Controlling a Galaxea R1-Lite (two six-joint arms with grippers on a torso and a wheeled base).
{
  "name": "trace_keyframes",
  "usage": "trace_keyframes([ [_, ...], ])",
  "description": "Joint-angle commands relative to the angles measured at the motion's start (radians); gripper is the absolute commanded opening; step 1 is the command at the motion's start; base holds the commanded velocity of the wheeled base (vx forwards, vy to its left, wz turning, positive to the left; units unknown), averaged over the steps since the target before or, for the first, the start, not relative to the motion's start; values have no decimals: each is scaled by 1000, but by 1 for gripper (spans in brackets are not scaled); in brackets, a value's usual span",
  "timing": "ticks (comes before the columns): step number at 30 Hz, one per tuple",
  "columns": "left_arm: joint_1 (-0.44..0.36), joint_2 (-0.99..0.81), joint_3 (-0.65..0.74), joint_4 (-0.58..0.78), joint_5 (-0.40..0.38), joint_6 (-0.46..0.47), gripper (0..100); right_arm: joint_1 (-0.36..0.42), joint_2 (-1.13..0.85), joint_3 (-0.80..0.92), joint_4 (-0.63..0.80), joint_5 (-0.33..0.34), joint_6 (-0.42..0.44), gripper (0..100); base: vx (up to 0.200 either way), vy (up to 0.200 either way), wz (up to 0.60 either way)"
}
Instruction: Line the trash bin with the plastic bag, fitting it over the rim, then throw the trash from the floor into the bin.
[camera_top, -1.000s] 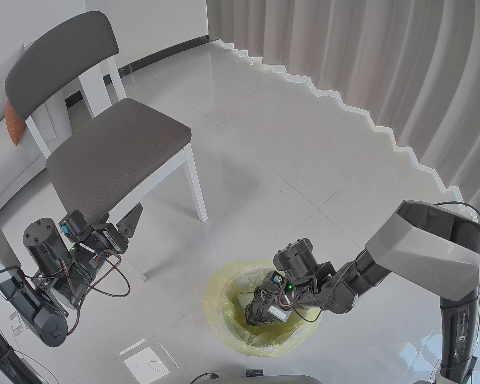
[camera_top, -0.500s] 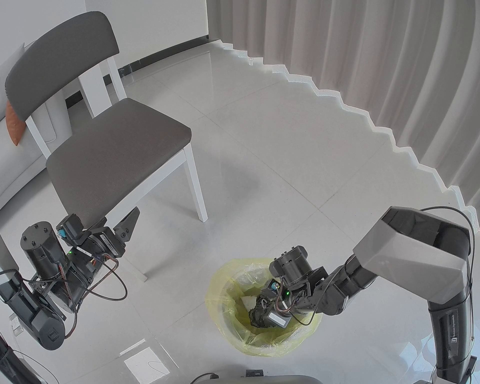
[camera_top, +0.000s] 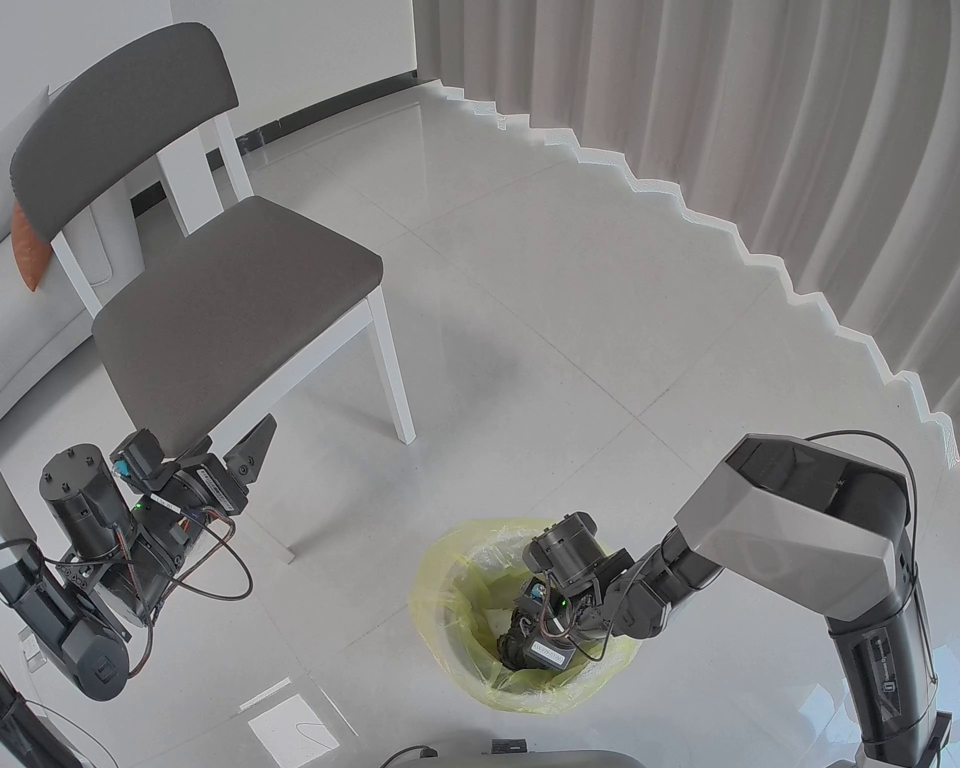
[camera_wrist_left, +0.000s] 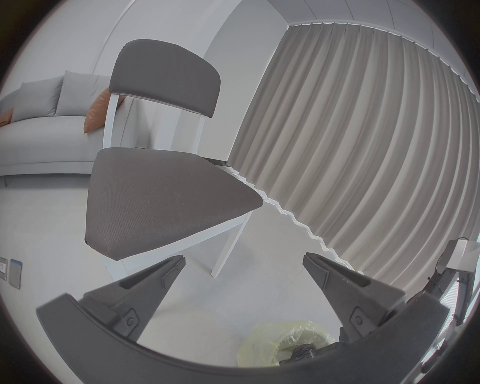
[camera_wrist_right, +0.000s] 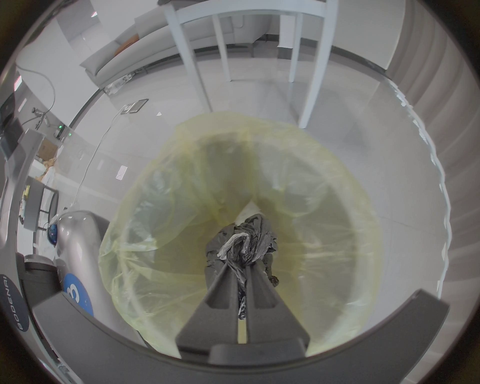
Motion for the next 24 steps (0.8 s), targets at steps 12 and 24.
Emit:
trace_keyframes([
  [12, -11, -18, 0, -15, 0, 3, 100, 2, 24, -73, 90, 0, 5, 100, 0, 0, 0],
  [24, -13, -10, 4, -17, 0, 2, 100, 68, -23, -2, -59, -185, -40, 100, 0, 0, 0],
])
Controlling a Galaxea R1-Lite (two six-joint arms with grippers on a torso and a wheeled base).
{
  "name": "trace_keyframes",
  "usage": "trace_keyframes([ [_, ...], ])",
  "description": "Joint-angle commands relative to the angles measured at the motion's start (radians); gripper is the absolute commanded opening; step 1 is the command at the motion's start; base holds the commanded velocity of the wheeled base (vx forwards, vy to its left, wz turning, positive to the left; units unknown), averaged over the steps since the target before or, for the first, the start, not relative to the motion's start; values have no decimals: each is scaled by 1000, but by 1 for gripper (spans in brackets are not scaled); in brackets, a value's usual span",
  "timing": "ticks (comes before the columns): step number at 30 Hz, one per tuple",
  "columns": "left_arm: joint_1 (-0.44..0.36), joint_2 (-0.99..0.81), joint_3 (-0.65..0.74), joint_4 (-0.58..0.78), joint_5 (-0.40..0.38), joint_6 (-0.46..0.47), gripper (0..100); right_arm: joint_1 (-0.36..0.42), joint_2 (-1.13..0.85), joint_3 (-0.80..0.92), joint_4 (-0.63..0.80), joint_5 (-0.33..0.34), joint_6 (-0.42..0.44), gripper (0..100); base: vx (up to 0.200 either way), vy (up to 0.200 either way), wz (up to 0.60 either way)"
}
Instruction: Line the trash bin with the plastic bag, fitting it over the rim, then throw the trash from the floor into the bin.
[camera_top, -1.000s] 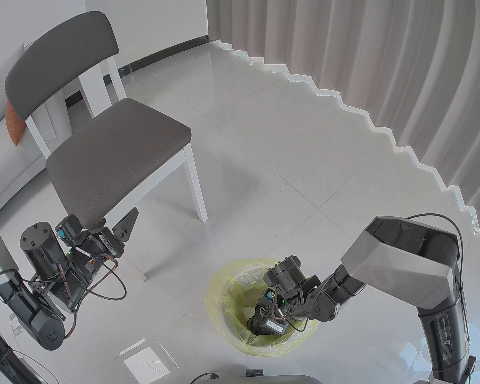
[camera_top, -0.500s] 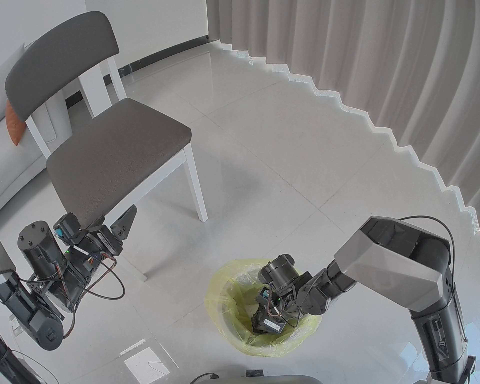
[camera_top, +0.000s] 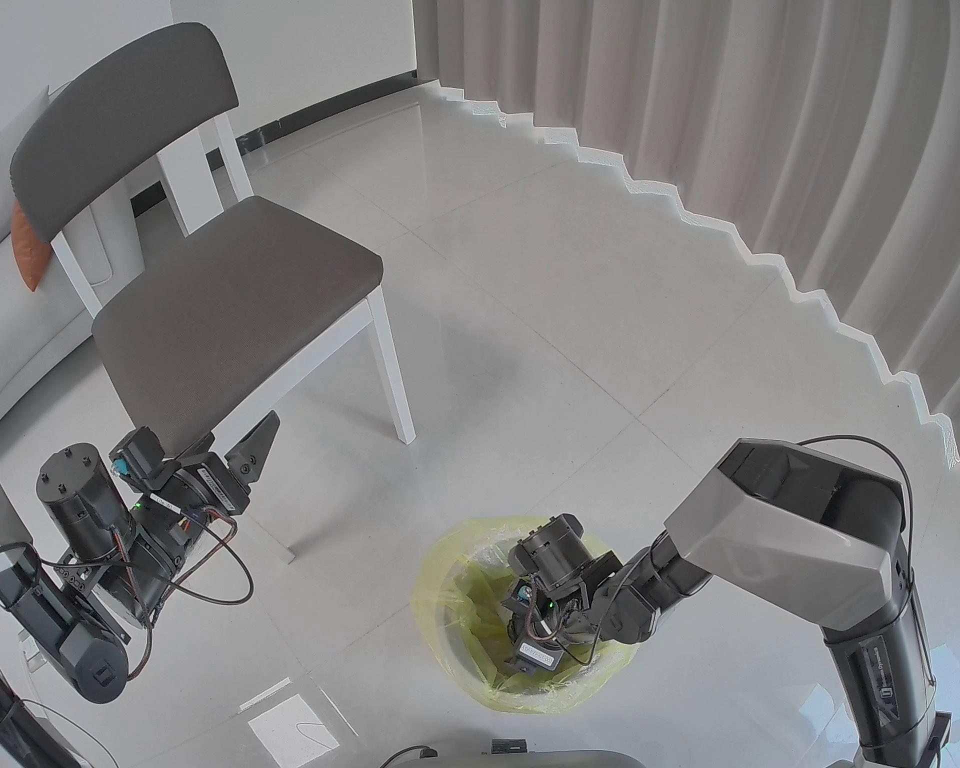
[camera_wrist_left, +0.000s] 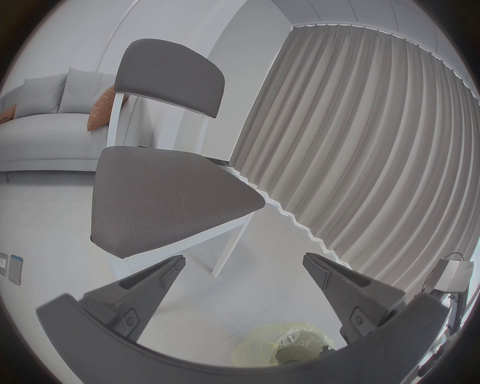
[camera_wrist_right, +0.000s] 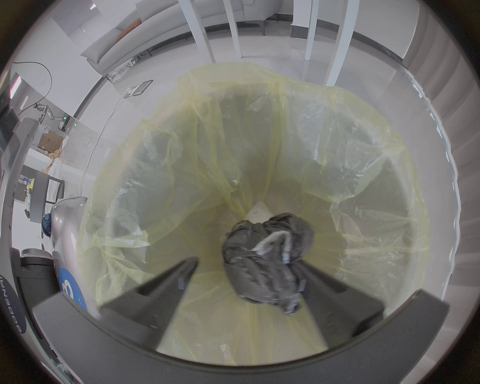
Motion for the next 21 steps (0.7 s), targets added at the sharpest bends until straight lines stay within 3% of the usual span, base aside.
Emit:
trace_keyframes([
  [1, 6, 9, 4, -16, 2, -2, 100, 39, -28, 33, -93, -217, -49, 100, 0, 0, 0],
  [8, 6, -2, 5, -16, 4, -2, 100, 39, -37, 40, -101, -224, -51, 100, 0, 0, 0],
  [12, 3, -6, 8, -16, 4, -2, 100, 42, -41, 34, -95, -112, -8, 100, 0, 0, 0],
  [16, 6, -9, 8, -16, 4, -2, 100, 37, -46, 23, -44, -75, 67, 100, 0, 0, 0],
  [18, 6, -9, 8, -16, 4, -2, 100, 34, -43, 20, -41, -85, 69, 100, 0, 0, 0],
  [20, 6, -9, 8, -16, 4, -2, 100, 8, -24, 8, -50, -233, 4, 100, 0, 0, 0],
  [21, 6, -9, 8, -16, 4, -2, 100, 7, -28, 10, -57, -246, -2, 100, 0, 0, 0],
])
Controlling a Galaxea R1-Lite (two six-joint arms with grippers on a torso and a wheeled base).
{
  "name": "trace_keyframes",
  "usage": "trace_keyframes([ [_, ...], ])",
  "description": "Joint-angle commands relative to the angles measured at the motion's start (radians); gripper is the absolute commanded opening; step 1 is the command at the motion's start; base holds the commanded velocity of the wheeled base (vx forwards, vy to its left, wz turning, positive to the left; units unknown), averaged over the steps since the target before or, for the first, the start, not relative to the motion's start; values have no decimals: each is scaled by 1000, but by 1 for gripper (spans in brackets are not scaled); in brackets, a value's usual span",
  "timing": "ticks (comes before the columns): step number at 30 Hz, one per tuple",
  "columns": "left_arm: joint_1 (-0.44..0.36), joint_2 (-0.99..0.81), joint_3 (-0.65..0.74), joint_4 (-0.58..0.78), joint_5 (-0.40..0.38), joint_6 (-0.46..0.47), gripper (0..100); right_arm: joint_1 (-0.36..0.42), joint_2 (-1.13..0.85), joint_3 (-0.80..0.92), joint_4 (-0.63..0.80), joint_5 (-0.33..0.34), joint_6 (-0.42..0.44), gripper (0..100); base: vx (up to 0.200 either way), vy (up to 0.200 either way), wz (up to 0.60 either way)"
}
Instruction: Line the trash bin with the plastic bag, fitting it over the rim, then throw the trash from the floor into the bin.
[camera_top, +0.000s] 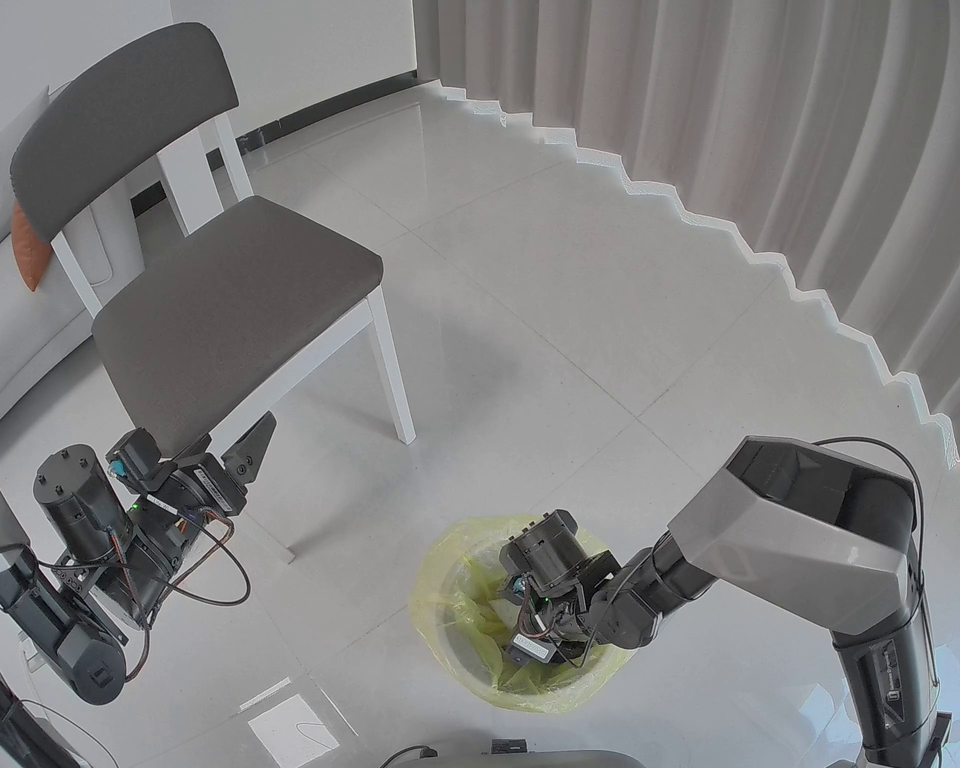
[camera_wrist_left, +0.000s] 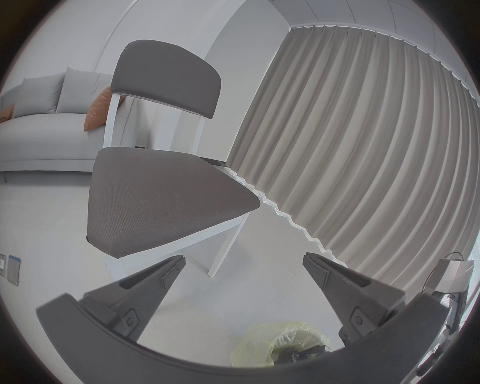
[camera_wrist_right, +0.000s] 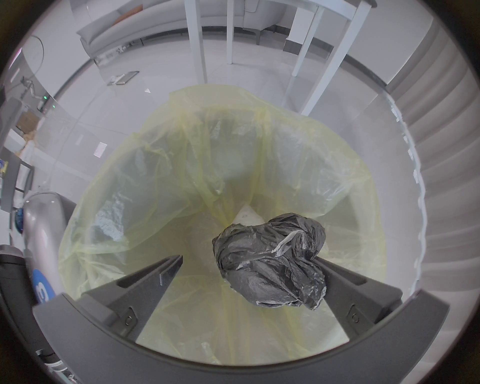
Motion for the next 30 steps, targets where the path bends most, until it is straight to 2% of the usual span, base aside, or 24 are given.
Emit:
trace_keyframes([
  [1, 1, -2, 0, -16, 0, 0, 100, -26, 10, -12, -14, -129, -59, 100, 0, 0, 0],
  [3, 3, -2, 0, -16, 0, 0, 100, -26, -8, -7, -16, -62, -45, 100, 0, 0, 0],
  [6, 3, -3, 1, -16, 0, 0, 100, -26, -36, -4, -13, -24, -25, 100, 0, 0, 0],
  [9, -5, -3, 12, -16, 0, 1, 100, -26, -77, 23, -16, -16, 15, 100, 0, 0, 0],
  [12, -23, -2, 26, -15, 2, 15, 100, -25, -180, 101, -23, 48, 70, 100, 0, 0, 0],
  [14, -42, -5, 55, -12, -14, 70, 100, -22, -263, 154, -34, 81, 102, 100, 0, 0, 0],
  [15, -43, -3, 69, -12, -21, 129, 100, -19, -321, 189, -45, 85, 122, 100, 0, 0, 0],
  [17, -46, 0, 76, -12, -41, 195, 100, -17, -410, 247, -74, 79, 144, 100, 0, 0, 0],
  [22, -80, -12, 86, 24, -66, 224, 100, -37, -672, 421, -164, 50, 182, 100, 0, 0, 0],
  [24, -86, -51, 92, 93, -118, 233, 100, -79, -858, 510, -163, 29, 182, 100, 0, 0, 0],
  [27, -88, -138, 90, 180, -238, 245, 100, -158, -1062, 592, -161, -5, 177, 100, 0, 0, 0],
  [30, -106, -210, 78, 232, -277, 247, 100, -283, -1185, 649, -158, 2, 182, 100, 0, 0, 0],
])
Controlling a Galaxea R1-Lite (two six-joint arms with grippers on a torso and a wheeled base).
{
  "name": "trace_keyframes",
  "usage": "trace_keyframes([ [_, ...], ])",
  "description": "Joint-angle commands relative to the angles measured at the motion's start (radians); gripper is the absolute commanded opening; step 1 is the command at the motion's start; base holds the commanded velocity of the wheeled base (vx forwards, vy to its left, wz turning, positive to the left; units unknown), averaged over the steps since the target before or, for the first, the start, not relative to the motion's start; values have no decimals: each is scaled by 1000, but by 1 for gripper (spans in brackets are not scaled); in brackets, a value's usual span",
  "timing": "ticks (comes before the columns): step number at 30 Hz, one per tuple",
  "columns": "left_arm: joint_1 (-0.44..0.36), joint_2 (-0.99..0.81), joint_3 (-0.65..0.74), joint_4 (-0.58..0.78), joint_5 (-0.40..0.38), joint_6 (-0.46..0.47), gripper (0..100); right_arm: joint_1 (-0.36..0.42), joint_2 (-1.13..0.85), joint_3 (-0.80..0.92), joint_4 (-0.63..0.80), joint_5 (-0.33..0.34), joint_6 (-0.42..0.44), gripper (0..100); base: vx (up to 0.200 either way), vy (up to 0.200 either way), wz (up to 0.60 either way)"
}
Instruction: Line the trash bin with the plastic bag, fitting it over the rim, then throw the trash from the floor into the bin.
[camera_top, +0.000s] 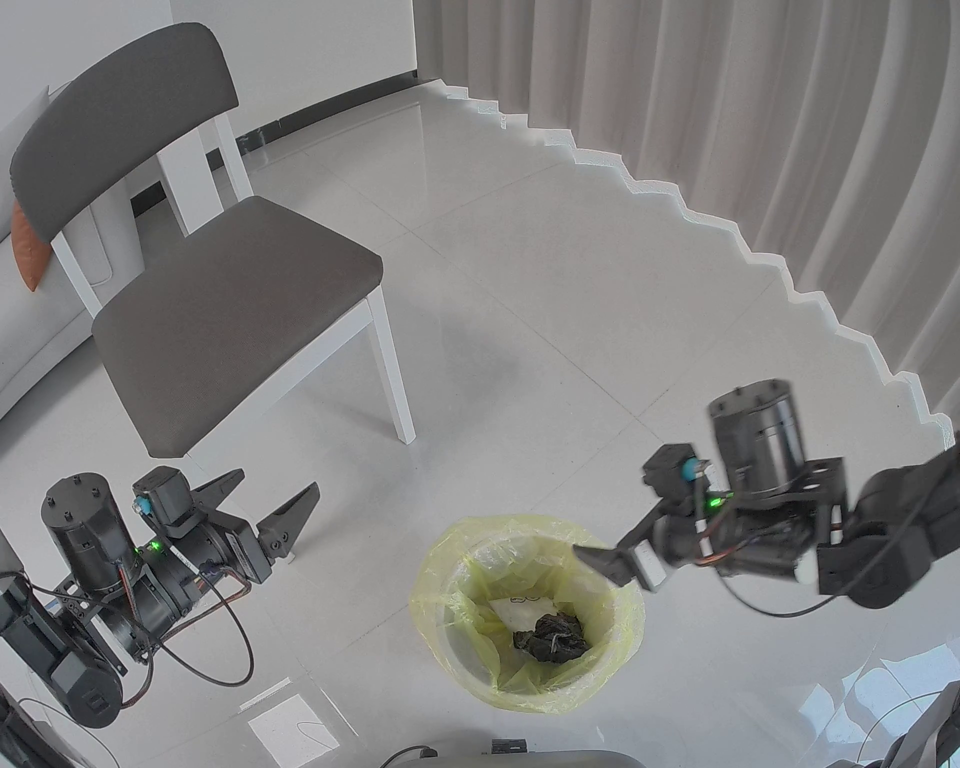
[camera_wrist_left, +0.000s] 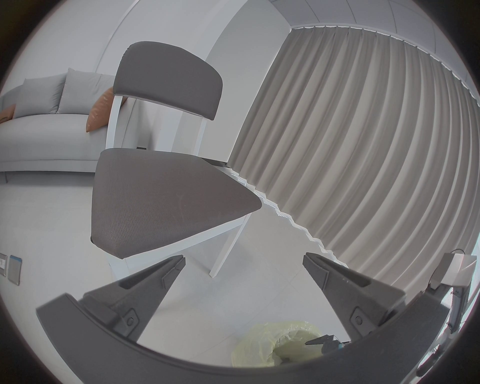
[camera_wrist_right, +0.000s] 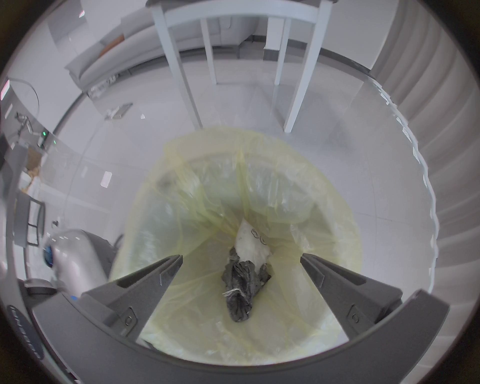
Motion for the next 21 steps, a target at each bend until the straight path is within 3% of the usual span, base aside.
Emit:
trace_keyframes([
  [1, -52, -204, -2, 167, -152, 40, 100, -269, -568, 270, -31, -25, 32, 100, 0, 0, 0],
  [5, -58, -309, 0, 257, -186, 42, 100, -415, -712, 362, -37, -2, 34, 100, 0, 0, 0],
  [11, -92, -510, -19, 495, -252, 74, 100, -479, -904, 480, -34, 30, 72, 100, 0, 0, 0],
  [14, -81, -599, -63, 604, -244, 87, 100, -503, -984, 524, -34, 30, 89, 100, 0, 0, 0],
  [18, -2, -785, -171, 812, -155, 82, 100, -565, -1154, 621, -34, 41, 98, 100, 0, 0, 0],
  [21, 41, -928, -192, 920, -149, 76, 100, -589, -1272, 668, -28, 41, 98, 100, 0, 0, 0],
])
